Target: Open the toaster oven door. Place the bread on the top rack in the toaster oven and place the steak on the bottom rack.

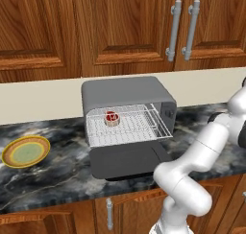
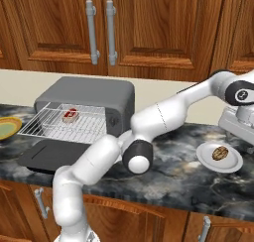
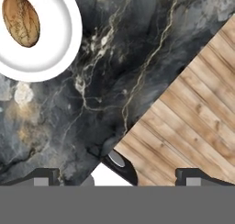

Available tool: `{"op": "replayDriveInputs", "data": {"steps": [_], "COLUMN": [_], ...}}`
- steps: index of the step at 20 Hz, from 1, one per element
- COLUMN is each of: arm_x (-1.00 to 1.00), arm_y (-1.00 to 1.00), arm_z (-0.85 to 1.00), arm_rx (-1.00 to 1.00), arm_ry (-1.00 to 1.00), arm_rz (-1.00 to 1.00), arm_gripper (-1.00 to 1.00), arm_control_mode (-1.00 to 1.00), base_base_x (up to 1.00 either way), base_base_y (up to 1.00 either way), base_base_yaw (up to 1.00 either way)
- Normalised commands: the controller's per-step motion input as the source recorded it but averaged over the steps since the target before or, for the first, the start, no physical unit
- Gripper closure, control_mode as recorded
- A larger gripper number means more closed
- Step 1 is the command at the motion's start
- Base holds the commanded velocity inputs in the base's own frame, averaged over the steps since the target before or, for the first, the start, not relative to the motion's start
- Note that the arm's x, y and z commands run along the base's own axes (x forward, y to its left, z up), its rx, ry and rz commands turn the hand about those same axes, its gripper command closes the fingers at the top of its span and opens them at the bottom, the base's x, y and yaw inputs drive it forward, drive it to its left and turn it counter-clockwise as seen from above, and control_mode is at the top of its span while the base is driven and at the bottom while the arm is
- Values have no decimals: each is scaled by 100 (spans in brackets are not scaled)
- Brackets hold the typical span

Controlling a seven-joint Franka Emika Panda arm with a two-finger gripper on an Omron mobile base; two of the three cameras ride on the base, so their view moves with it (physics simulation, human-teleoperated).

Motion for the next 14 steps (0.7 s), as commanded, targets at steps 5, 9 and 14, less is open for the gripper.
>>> {"op": "replayDriveInputs", "data": {"steps": [5, 9, 14], "arm_x": [21, 42, 21], "arm_y": [44, 54, 57], "arm_z": [-18, -7, -41], "arm_rx": [0, -1, -27], "arm_ry": [-10, -10, -29], "arm_rz": [-1, -2, -2], "arm_gripper": [-100, -100, -100], "arm_control_mode": [-100, -100, -100], "base_base_x": [0, 0, 0], "base_base_y": [0, 0, 0], "base_base_yaw": [0, 0, 0]}}
